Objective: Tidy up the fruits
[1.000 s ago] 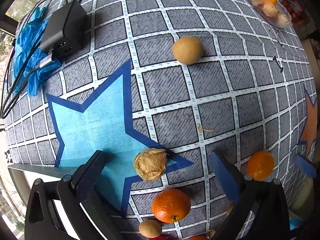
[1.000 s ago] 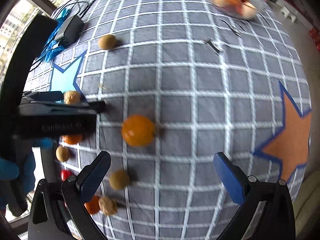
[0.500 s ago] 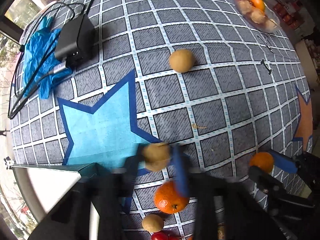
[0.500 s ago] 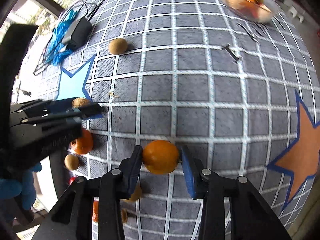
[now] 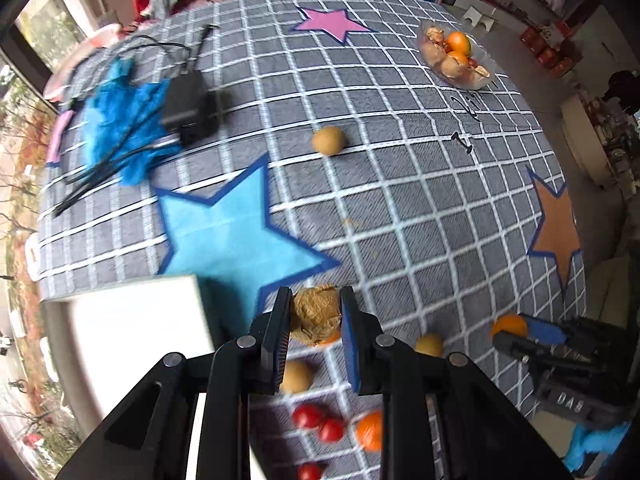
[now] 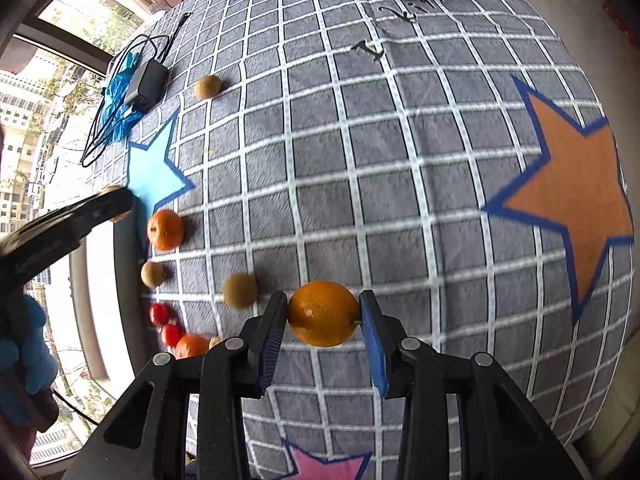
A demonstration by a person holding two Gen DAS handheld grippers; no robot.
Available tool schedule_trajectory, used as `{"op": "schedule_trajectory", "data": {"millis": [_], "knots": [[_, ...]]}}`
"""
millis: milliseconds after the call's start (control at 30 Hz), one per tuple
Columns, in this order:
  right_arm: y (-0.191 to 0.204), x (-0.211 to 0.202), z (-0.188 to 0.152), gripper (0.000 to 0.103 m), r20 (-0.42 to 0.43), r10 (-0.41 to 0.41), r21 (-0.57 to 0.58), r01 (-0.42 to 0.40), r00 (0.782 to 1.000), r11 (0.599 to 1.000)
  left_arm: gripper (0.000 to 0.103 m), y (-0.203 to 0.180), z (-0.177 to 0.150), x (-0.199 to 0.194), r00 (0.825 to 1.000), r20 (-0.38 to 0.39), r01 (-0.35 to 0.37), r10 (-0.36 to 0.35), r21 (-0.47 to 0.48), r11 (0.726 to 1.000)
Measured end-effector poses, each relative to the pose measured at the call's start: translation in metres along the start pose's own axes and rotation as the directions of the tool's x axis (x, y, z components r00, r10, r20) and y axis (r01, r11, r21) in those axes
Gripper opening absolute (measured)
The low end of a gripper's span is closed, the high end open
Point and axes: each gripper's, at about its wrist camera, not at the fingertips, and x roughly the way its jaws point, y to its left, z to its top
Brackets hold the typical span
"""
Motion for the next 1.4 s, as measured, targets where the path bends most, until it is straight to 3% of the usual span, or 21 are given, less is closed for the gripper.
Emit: {"op": "schedule_trajectory", "data": {"millis": [233, 533, 733, 800, 833, 867, 900, 967, 1067, 1167, 1233, 1367, 1400], "knots": [[0.008, -0.046, -0.052, 0.039, -0.01, 0.05, -0.111, -0.051, 0.999, 0.993, 0.026, 0.054, -0.06, -0.025, 0.999, 0.004, -0.047, 0.048, -0.105, 0.993], [0.134, -0.022, -0.068, 0.039, -0.077, 0.154, -0.34, -0.171, 0.985, 0.925, 0.026, 0.131, -0.139, -0.016, 0.987, -0.09, -0.15, 0.131, -0.263, 0.953], [0.187, 0.018, -0.09, 0.039, -0.153, 0.176, -0.392, -0.223, 0.972, 0.893, 0.027, 0.159, -0.164, 0.004, 0.969, -0.174, -0.215, 0.173, -0.262, 0.941], [0.193, 0.03, -0.098, 0.043, -0.171, 0.165, -0.391, -0.22, 0.971, 0.894, 0.033, 0.161, -0.164, 0.008, 0.959, -0.197, -0.248, 0.205, -0.231, 0.941], [0.194, 0.03, -0.101, 0.057, -0.16, 0.16, -0.389, -0.211, 0.974, 0.897, 0.047, 0.162, -0.163, 0.011, 0.955, -0.211, -0.254, 0.21, -0.213, 0.943], [0.193, 0.026, -0.105, 0.067, -0.136, 0.178, -0.379, -0.217, 0.975, 0.9, 0.063, 0.161, -0.161, 0.013, 0.949, -0.225, -0.266, 0.222, -0.189, 0.945], [0.191, 0.019, -0.107, 0.072, -0.111, 0.199, -0.372, -0.227, 0.974, 0.9, 0.069, 0.159, -0.159, 0.013, 0.943, -0.232, -0.28, 0.239, -0.162, 0.946], [0.185, -0.001, -0.111, 0.092, -0.022, 0.201, -0.369, -0.195, 0.979, 0.909, 0.074, 0.156, -0.15, 0.009, 0.94, -0.228, -0.287, 0.255, -0.118, 0.951], [0.165, -0.036, -0.115, 0.101, 0.146, 0.18, -0.328, -0.124, 0.973, 0.936, 0.076, 0.148, -0.135, 0.001, 0.929, -0.231, -0.304, 0.288, -0.035, 0.952], [0.128, -0.068, -0.118, 0.102, 0.319, 0.034, -0.196, 0.03, 0.947, 0.98, 0.076, 0.132, -0.116, -0.007, 0.921, -0.202, -0.33, 0.332, 0.048, 0.943], [0.092, -0.088, -0.119, 0.102, 0.405, -0.081, -0.079, 0.123, 0.911, 0.989, 0.076, 0.119, -0.101, -0.018, 0.925, -0.169, -0.335, 0.341, 0.064, 0.94], [0.009, -0.113, -0.127, 0.102, 0.459, -0.25, 0.131, 0.214, 0.852, 0.968, 0.078, 0.074, -0.072, -0.037, 0.949, -0.079, -0.298, 0.307, 0.107, 0.949], [-0.014, -0.116, -0.127, 0.102, 0.45, -0.281, 0.165, 0.23, 0.848, 0.959, 0.078, 0.057, -0.066, -0.04, 0.953, -0.057, -0.287, 0.297, 0.136, 0.948]]}}
